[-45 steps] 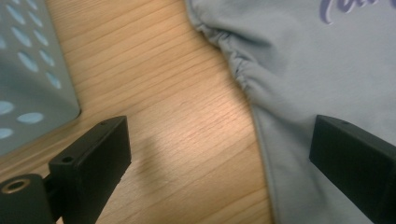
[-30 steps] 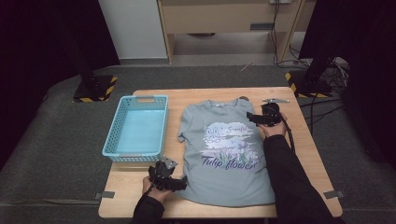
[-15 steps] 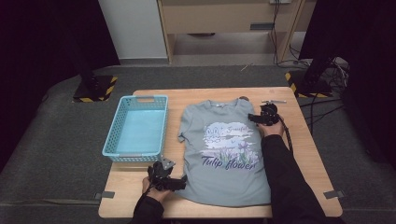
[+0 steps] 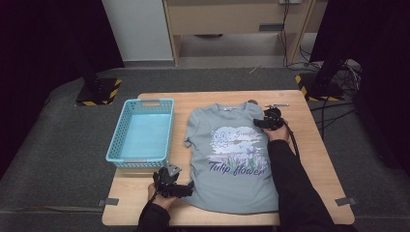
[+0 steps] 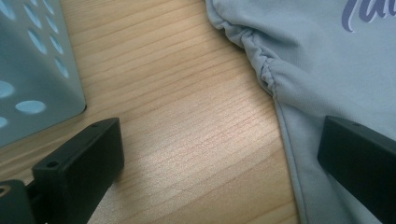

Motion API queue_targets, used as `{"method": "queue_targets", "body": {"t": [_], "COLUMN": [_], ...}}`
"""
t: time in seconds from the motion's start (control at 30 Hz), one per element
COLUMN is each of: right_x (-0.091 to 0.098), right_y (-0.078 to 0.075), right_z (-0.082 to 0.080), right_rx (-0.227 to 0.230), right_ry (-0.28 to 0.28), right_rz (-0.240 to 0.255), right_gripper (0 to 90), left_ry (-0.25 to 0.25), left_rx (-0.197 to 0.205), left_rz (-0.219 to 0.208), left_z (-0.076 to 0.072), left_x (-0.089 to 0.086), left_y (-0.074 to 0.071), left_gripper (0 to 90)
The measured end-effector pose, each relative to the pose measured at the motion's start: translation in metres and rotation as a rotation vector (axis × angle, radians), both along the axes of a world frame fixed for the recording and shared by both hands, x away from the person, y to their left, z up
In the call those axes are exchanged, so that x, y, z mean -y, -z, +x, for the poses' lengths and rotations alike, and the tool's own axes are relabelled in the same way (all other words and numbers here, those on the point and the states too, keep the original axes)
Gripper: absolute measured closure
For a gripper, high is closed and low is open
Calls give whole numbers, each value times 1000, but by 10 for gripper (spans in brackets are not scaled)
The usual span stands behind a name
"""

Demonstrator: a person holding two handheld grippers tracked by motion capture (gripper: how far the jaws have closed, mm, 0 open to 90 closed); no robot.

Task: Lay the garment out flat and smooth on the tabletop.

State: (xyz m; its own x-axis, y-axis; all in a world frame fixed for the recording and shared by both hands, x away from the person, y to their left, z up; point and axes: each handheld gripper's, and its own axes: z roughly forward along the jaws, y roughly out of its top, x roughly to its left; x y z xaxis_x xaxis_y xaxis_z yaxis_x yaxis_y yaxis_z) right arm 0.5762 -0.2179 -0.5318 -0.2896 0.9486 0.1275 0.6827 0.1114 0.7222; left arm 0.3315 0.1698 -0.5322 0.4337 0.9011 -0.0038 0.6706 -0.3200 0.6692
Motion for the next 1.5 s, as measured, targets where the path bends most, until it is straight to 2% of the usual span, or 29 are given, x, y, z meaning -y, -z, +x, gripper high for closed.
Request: {"method": "queue_targets", "body": {"t": [0.07,0.13,0.27,0.47,0.53,0.67,0.7,0.77,0.83,0.9,0.97,1.03,1.13,1.23,1.33,1.37,1.43,1.5], "right_x": [-5,-9,-13,-8,-8,-13,-16,-27,-41,-56,-73,-90,-115,-135,-142,-142,-141,-137], "right_y": [0,0,-1,-3,-8,-29,-34,-45,-53,-57,-57,-53,-40,-21,-7,-6,-8,-16], "right_z": [-2,-3,-4,-4,-5,-12,-13,-18,-22,-27,-32,-38,-46,-50,-49,-49,-49,-50], "right_rx": [16,20,3,-18,-3,70,84,126,163,190,194,178,147,90,24,28,0,1], "right_ry": [-7,-13,-24,-16,-15,-28,-37,-64,-103,-149,-199,-248,-323,-375,-390,-386,-391,-400], "right_rz": [-54,-65,-32,27,31,43,26,-46,-88,-106,-108,-105,-126,-136,-117,-104,-61,-20], "right_gripper": [503,592,766,805,807,806,806,805,804,801,800,800,800,797,764,741,660,624], "left_ry": [-1,-2,-6,-6,-6,-10,-10,-9,-6,-4,-3,-3,-2,-1,0,0,0,0], "left_rx": [3,7,11,14,15,16,16,14,14,14,14,15,16,16,17,17,17,17], "left_rz": [-2,-3,-4,-6,-7,-7,-8,-7,-7,-6,-6,-6,-6,-6,-7,-7,-7,-7], "left_z": [0,0,-1,-1,-1,-1,-1,-1,-1,-1,-1,-1,-1,-1,-1,-1,-1,-1], "left_x": [0,1,1,1,2,2,3,3,4,5,5,5,5,5,5,5,5,5], "left_y": [0,1,1,1,1,1,1,1,1,1,1,1,1,1,1,1,1,1], "left_gripper": [0,0,0,0,0,0,0,0,0,0,0,0,0,0,0,0,0,0]}}
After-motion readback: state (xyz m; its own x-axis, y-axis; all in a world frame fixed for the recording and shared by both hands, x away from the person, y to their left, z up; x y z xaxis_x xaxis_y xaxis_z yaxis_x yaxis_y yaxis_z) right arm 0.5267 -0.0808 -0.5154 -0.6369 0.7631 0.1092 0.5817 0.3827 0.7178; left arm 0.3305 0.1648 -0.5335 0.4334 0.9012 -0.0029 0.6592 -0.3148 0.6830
